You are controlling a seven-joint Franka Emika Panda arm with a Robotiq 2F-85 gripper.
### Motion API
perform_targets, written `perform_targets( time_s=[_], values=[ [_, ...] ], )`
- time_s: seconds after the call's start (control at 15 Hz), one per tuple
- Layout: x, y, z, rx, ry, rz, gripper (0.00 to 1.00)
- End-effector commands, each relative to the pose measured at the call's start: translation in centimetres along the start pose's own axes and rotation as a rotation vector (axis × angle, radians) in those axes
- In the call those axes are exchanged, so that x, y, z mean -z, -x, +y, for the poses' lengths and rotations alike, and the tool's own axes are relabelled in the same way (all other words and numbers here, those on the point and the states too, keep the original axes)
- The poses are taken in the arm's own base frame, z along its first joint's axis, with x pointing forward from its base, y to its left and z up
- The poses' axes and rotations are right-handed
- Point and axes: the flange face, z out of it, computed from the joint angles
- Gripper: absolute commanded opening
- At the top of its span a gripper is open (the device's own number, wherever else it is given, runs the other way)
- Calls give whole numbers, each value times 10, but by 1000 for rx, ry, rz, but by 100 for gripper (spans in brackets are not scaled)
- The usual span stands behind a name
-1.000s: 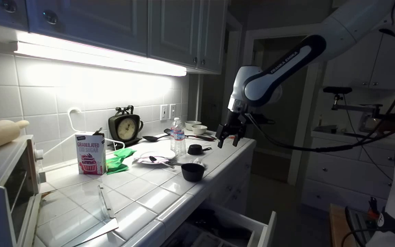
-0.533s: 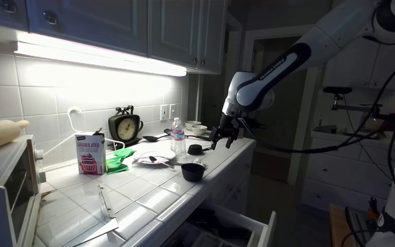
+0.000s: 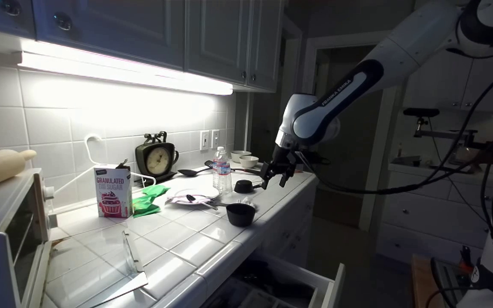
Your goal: Put the white item into the small pot
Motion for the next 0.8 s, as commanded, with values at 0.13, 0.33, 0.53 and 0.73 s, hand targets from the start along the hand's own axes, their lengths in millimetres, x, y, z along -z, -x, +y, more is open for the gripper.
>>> perform_targets(
  time_s=[0.13,0.33,0.53,0.73],
  values=[
    [-24,-16,-24,167,-48,68,100],
    [-37,-22,-32,244,-46,85,100],
    [-52,-29,-31,235,-33,99,100],
    [-59,-36,-27,144,-24,118,100]
  ],
)
